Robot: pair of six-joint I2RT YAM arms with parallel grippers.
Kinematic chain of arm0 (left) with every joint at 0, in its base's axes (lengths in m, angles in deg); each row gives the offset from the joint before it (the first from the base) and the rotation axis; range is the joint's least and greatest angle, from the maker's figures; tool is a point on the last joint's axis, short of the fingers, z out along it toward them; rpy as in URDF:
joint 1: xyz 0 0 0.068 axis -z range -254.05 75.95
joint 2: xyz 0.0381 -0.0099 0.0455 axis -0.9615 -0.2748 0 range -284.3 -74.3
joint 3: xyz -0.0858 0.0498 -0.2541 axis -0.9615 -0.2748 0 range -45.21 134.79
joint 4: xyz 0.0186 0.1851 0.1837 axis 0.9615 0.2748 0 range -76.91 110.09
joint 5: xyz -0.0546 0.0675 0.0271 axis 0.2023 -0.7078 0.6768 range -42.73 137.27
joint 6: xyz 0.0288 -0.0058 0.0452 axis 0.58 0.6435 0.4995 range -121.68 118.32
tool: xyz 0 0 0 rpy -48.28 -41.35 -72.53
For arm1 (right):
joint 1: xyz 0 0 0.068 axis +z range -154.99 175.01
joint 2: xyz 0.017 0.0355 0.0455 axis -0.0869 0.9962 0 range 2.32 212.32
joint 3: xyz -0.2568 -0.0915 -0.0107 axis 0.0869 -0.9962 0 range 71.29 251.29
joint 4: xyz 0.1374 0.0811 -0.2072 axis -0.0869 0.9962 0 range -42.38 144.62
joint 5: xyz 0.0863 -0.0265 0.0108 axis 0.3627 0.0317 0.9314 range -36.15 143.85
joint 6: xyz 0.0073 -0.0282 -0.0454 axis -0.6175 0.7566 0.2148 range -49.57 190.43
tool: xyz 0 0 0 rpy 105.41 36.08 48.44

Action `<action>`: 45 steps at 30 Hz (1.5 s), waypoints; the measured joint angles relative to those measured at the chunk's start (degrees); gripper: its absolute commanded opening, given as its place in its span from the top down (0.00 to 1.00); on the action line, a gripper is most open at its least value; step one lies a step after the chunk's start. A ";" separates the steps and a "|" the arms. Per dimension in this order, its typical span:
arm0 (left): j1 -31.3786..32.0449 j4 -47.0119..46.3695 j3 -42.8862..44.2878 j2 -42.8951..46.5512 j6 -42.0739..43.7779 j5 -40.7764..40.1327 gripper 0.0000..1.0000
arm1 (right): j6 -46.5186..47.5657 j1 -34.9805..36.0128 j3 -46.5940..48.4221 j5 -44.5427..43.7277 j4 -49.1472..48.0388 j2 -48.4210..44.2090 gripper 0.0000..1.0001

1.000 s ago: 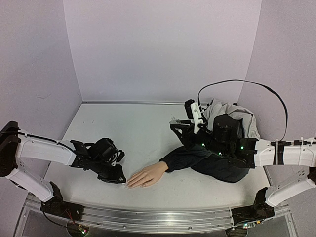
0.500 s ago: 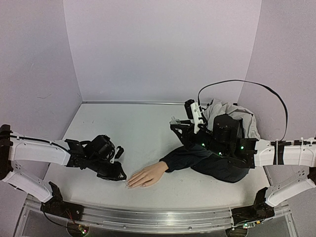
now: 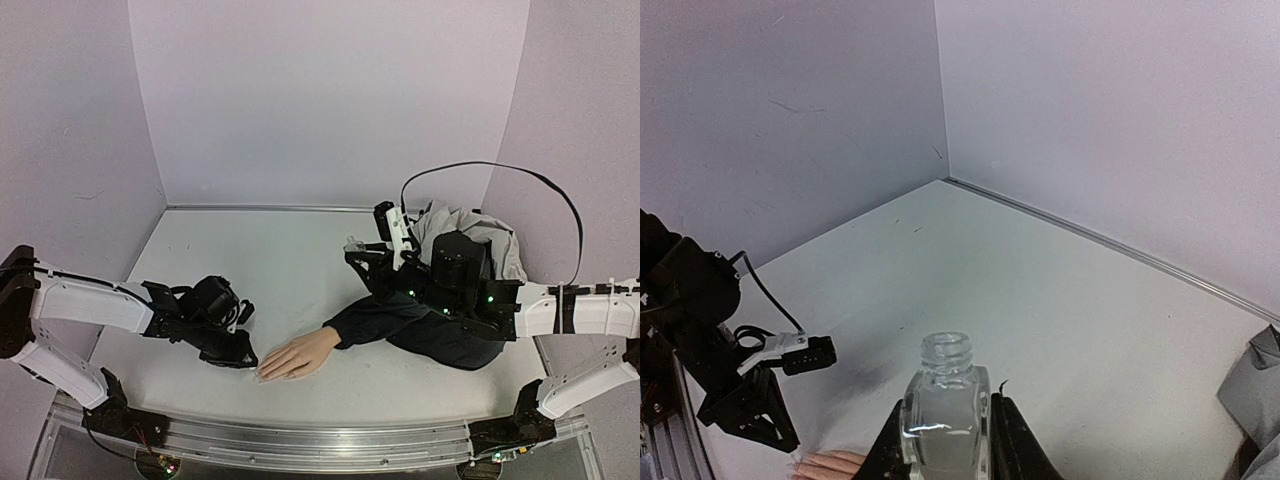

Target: Paint the nails

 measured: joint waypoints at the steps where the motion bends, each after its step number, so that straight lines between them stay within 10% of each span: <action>1: 0.00 -0.07 0.00 -0.24 0.00 0.00 1.00 | 0.00 0.00 0.00 0.00 0.00 0.00 1.00; 45: 0.00 -0.26 1.90 -0.46 0.66 0.02 1.00 | 0.02 0.00 0.00 0.00 -0.02 0.00 1.00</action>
